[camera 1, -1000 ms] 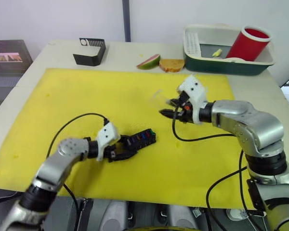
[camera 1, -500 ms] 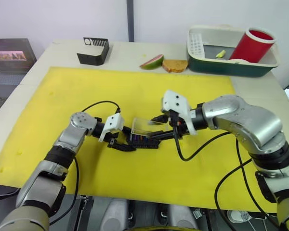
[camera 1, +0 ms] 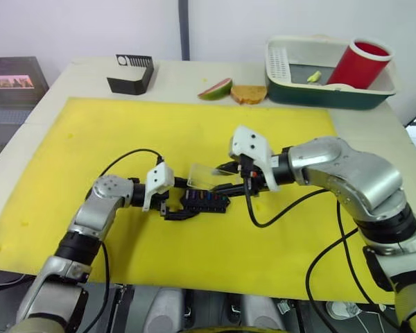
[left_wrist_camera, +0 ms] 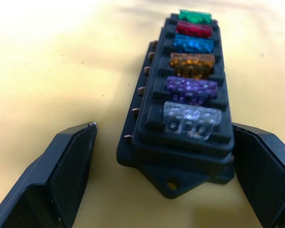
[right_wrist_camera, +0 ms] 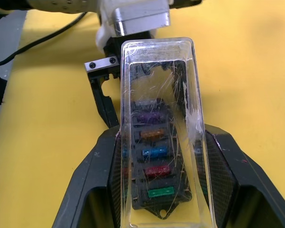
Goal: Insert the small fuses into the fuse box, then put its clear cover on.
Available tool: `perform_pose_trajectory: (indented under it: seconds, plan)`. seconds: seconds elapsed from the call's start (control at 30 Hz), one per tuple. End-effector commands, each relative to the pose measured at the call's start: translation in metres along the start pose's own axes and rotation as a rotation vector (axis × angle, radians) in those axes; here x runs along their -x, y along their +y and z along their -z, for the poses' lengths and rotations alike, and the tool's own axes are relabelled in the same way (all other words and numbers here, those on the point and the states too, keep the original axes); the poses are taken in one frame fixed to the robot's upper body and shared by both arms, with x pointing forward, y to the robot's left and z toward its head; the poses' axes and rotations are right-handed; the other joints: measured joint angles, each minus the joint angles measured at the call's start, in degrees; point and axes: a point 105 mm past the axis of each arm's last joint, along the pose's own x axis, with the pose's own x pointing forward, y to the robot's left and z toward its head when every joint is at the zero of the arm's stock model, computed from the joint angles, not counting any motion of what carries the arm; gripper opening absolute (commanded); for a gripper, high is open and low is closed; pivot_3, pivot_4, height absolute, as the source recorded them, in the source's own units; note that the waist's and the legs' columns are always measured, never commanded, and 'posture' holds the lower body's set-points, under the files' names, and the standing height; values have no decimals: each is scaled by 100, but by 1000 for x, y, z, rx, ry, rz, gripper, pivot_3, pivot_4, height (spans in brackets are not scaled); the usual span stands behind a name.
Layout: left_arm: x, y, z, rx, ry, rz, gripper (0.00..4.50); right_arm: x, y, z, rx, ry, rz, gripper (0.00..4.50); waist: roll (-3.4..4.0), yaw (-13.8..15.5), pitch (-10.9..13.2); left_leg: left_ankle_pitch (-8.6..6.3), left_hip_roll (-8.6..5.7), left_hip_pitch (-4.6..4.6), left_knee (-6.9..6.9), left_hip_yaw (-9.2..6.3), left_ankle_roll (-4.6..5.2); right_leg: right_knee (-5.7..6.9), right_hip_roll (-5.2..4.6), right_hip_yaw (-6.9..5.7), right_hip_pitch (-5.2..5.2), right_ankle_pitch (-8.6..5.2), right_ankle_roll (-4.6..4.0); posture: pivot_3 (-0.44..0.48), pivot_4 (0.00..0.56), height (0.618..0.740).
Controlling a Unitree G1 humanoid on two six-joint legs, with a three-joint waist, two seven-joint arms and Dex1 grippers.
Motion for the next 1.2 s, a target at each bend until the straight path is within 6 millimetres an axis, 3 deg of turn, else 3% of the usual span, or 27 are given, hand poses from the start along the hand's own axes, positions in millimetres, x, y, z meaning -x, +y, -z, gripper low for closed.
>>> perform_pose_trajectory:
  seconds: [0.03,0.13,0.2,0.23,0.37,0.6,0.87,1.2]
  plan:
    - [1,-1,8,23,22,-28,4469,1,1,-5,50,-11,10,1702,1,1,0,0,0,0,0,0,0,0,0,0,0,0,0,0,150,740]
    - [1,-3,10,15,31,-15,3590,1,0,-3,54,0,16,1702,1,0,0,0,0,0,0,0,-1,-1,0,0,0,0,0,0,150,740]
    - [1,-3,11,8,37,-7,2677,0,-1,-1,53,10,17,1702,1,0,0,0,0,0,-2,1,-1,-1,0,0,-1,0,-1,0,150,740]
    - [2,-4,10,7,41,4,2550,0,-1,-1,51,12,16,1702,1,0,0,0,0,0,-2,0,-1,-1,0,0,-1,0,-1,0,150,740]
    - [1,-2,6,-16,33,17,2552,-5,1,-2,31,19,14,1702,1,-9,0,0,0,0,-4,1,-1,-2,0,0,-3,0,-1,0,150,740]
    - [-5,-1,0,-64,31,68,2552,-18,4,3,149,135,17,1702,1,-17,0,0,0,-3,-4,1,-2,-2,-1,0,-6,-1,-2,0,150,740]
    - [-11,2,-4,-96,33,103,2552,-26,-4,1,154,184,39,1702,1,25,0,0,-1,-4,-3,2,-2,-2,-2,-2,-6,0,-1,0,150,740]
    - [-10,3,-2,-107,40,105,2552,-30,-2,13,133,240,38,1702,1,32,0,0,-1,-5,-2,2,-2,-2,-1,-2,-7,0,-1,0,150,740]
